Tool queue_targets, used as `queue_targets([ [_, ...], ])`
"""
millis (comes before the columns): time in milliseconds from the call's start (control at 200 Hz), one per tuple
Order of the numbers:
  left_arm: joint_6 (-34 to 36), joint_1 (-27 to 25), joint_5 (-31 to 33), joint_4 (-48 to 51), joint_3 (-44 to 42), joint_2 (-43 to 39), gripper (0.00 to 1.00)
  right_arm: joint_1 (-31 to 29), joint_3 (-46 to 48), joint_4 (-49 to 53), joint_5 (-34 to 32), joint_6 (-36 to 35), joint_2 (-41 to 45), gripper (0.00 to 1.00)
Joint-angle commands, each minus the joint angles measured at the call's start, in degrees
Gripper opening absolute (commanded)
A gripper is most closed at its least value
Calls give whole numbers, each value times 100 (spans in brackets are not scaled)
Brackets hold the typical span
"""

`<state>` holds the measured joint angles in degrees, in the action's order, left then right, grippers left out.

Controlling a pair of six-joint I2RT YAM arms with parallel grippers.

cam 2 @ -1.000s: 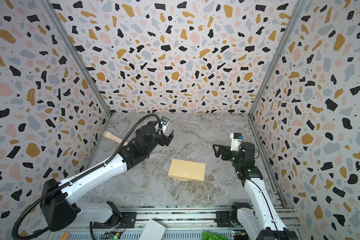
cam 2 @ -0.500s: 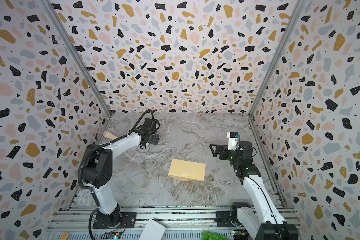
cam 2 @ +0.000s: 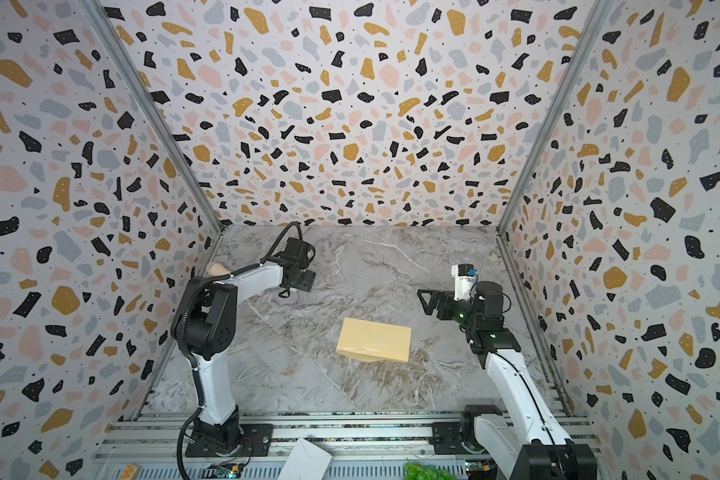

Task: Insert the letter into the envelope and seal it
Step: 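Move the left gripper to the blue glue stick and grasp it, then lift the glue stick with left gripper while right gripper moves toward it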

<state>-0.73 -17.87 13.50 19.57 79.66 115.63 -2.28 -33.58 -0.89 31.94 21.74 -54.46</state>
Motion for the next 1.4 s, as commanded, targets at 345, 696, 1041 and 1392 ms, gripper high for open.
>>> queue_targets([
  [345, -41, 291, -475, -204, 321, 484, 49, -153, -111, 12, -26, -123, -61, 99],
  [696, 2, 372, -860, -226, 281, 567, 4, -206, -161, 40, -61, -186, -134, 99],
  [1041, -262, 313, -1980, -2350, -1482, -1851, 0, -303, -446, 1, 143, -185, -223, 99],
  [1392, 252, -881, -2625, -4870, -3758, -4860, 0, -1044, -1521, 362, 869, -311, -327, 99],
])
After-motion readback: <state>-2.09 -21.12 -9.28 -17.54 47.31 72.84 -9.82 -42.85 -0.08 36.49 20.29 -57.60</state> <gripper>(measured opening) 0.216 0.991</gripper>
